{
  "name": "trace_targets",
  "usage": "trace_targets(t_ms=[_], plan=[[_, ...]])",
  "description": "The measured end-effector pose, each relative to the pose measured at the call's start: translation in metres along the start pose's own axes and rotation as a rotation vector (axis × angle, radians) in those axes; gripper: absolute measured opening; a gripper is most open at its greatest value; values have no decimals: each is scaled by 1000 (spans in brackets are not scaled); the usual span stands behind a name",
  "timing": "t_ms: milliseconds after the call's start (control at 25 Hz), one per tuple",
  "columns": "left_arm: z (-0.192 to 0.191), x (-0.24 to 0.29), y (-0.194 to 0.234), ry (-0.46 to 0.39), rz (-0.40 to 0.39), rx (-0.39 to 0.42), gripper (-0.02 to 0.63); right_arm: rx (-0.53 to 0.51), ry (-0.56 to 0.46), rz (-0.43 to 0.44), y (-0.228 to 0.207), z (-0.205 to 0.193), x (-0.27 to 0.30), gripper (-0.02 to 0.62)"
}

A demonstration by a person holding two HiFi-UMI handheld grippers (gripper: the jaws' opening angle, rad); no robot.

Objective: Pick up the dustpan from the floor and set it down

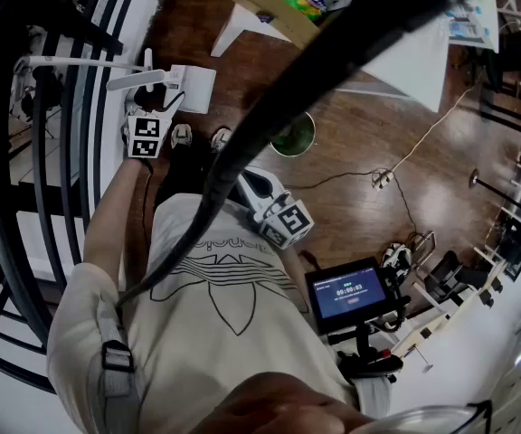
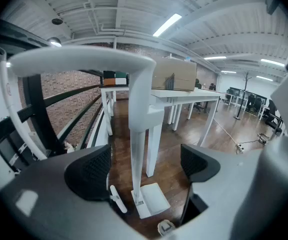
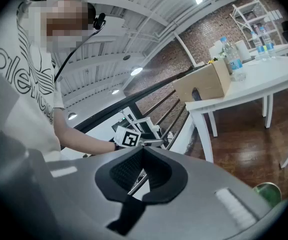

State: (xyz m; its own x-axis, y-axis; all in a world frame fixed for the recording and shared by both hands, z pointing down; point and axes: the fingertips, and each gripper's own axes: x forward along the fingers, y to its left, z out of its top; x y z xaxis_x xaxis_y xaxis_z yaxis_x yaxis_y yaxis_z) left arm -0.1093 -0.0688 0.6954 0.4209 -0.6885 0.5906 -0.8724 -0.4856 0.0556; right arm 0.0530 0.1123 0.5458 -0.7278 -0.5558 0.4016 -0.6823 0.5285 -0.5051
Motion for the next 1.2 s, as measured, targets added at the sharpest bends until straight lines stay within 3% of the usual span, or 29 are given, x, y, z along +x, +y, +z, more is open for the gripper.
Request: trace_targets(t_ms=[240, 280, 320, 360, 440, 560, 800, 1040, 1200], plan=[[34, 64, 25, -134, -5, 74, 435, 71, 19, 2, -6, -32, 23, 2], [36, 68, 28, -130, 7, 73, 355, 79, 18, -6, -7, -34, 22, 2], [35, 70, 30, -110, 20, 70, 133, 89, 15, -15, -8, -36, 21, 2], [33, 69, 32, -78, 28, 66, 51, 98, 8, -25, -9, -38, 18, 2], [32, 66, 30, -20, 30, 53, 49, 102, -9, -37, -9, -39, 13, 2], [47, 52, 23, -17, 26, 36, 51, 68, -49, -45, -13, -31, 11, 2], [103, -16, 6, -53, 40, 21, 51, -10, -173, -22, -18, 18, 6, 2], [173, -85, -19, -148, 7, 30, 52, -97, -253, 57, -20, 61, 22, 2], [196, -114, -34, -188, 25, 54, 49, -127, -284, 101, -20, 78, 28, 2]])
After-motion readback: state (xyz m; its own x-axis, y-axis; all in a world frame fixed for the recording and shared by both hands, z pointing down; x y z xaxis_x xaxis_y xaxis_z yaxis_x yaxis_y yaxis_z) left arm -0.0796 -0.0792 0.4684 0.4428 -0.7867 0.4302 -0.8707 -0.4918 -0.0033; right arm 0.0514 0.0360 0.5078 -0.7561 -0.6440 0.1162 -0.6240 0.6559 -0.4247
